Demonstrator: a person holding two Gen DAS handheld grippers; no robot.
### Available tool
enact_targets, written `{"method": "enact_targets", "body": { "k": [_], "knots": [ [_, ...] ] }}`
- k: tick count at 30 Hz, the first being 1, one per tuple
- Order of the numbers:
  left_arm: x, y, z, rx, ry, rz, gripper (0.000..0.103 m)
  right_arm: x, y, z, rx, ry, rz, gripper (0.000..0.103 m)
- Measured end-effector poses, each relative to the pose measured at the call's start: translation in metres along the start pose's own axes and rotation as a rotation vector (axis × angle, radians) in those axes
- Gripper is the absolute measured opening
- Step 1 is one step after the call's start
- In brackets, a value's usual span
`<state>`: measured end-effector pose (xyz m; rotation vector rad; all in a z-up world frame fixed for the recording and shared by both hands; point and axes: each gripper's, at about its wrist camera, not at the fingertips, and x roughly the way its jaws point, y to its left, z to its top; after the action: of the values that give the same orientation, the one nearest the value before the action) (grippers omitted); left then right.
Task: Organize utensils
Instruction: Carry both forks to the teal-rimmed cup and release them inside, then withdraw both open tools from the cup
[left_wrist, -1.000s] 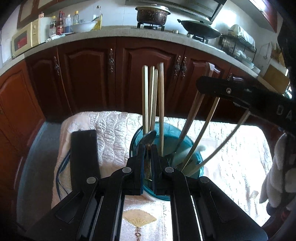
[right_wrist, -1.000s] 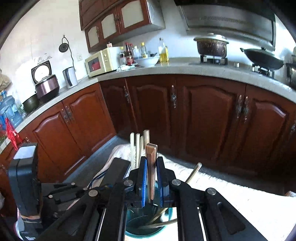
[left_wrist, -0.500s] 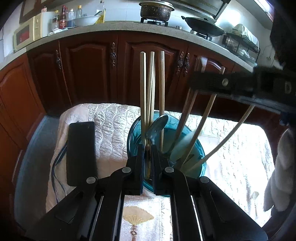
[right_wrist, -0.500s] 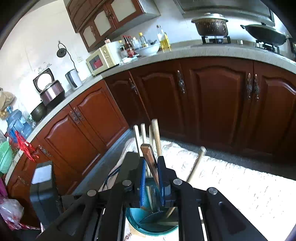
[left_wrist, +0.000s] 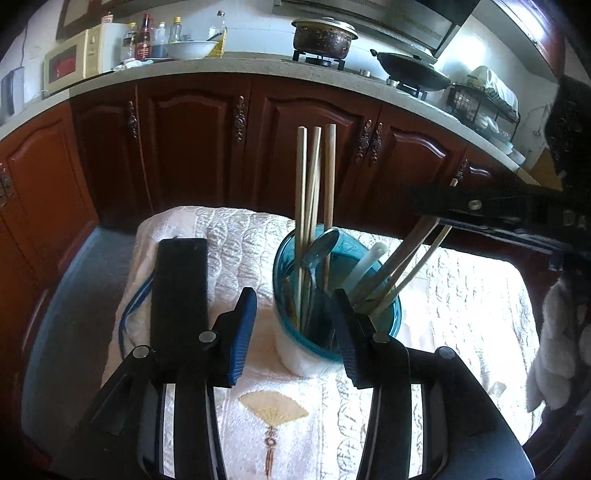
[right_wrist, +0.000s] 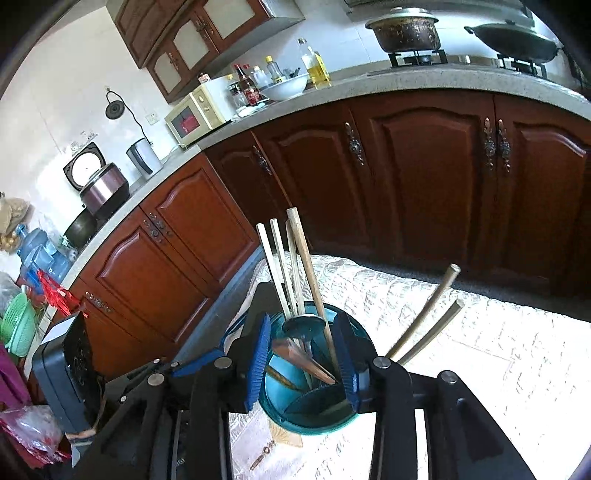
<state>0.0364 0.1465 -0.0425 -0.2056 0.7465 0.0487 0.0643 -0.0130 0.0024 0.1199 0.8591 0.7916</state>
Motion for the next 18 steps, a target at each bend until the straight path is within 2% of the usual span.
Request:
{"method": "enact_targets", "body": {
  "k": [6,18],
  "knots": [
    [-0.012,0.001,-0.007,-0.023,-0.007,0.014,0.041,-0.028,0.007,-0.014,-0.018,-0.042,0.006,0.040],
    [-0.036,-0.022,-0.021,-0.009,-0.047,0.041,0.041,-0.065,0.019,-0.069,-0.093,-0.113,-0.148,0.044]
  ]
}}
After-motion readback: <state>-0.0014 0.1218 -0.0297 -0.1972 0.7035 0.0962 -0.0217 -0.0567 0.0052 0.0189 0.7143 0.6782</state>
